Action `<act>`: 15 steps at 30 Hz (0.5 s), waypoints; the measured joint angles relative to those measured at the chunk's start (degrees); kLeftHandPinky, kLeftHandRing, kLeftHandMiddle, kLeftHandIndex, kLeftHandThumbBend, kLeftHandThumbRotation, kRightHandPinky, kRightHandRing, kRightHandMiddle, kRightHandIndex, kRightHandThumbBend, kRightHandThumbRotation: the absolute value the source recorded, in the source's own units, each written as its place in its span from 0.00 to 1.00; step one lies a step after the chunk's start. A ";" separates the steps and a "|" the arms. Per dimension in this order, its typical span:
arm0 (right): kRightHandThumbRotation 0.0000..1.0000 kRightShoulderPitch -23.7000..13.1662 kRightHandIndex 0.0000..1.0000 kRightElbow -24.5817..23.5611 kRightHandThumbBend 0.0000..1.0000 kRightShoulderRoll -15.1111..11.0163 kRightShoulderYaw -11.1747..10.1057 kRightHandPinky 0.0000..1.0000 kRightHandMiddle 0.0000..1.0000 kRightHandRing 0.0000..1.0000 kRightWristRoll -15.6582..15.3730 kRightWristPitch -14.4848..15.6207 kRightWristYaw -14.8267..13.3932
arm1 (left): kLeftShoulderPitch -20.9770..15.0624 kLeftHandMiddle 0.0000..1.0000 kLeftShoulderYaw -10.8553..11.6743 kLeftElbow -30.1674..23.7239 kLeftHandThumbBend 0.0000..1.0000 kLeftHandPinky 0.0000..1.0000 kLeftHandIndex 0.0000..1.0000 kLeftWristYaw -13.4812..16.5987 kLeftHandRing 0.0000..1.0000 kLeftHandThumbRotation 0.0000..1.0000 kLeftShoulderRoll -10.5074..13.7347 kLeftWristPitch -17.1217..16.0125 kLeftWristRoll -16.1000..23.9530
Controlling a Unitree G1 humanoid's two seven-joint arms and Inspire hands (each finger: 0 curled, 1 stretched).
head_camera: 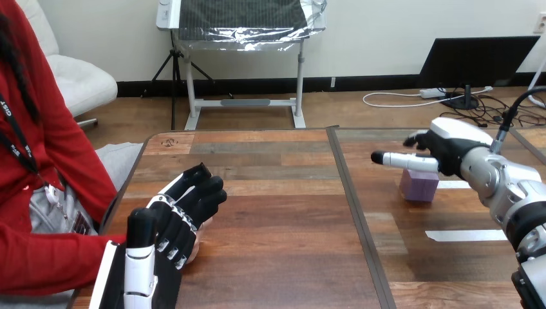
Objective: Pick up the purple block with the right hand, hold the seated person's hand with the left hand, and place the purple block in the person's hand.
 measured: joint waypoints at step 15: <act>1.00 1.36 0.83 0.71 0.76 0.40 0.09 0.75 0.85 0.82 0.00 0.99 1.53 | -0.05 0.80 0.41 0.00 0.56 0.88 0.80 -1.05 0.81 1.00 -0.09 0.02 -0.10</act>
